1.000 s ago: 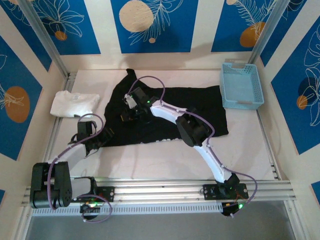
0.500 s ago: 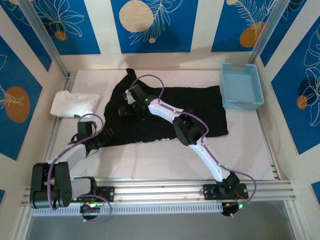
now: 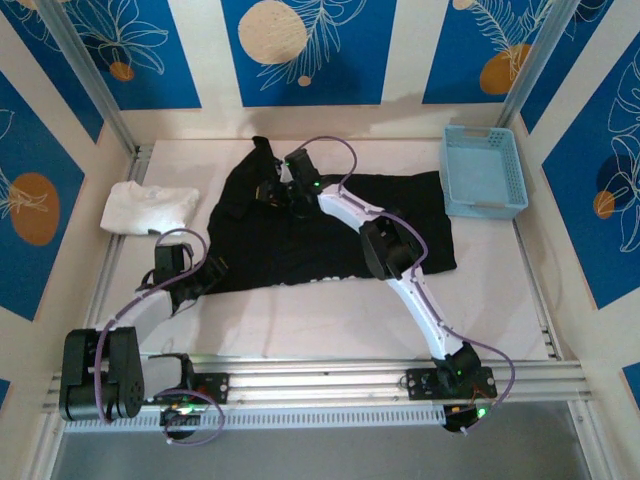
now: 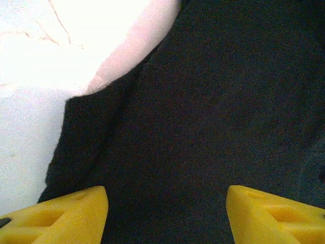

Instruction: Fold the inside-out t-shirt

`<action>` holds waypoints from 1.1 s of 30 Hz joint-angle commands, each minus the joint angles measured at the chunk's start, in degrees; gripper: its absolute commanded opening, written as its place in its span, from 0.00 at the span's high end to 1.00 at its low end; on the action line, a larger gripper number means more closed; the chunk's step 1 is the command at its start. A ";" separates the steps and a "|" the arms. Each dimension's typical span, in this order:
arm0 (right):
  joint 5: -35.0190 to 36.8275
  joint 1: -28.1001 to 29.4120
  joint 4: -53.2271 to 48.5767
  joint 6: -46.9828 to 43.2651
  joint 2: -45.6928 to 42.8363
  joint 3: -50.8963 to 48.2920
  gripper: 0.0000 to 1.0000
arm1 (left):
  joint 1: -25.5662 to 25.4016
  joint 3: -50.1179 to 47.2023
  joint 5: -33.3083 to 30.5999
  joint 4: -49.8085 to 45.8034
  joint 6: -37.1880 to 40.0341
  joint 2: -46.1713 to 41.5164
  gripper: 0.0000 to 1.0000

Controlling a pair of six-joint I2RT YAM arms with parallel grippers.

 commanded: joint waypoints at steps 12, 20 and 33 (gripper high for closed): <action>-0.64 -0.03 0.08 -19.10 -27.41 -32.73 0.66 | -0.38 5.03 -3.98 -3.38 0.23 -7.09 0.36; 0.81 -1.25 2.86 -19.80 -38.75 -52.86 0.66 | -5.89 13.22 -5.12 4.42 0.53 3.45 0.37; 0.32 -1.48 6.40 -17.50 -42.60 -66.74 0.66 | -10.69 34.50 -1.47 10.38 1.68 34.56 0.38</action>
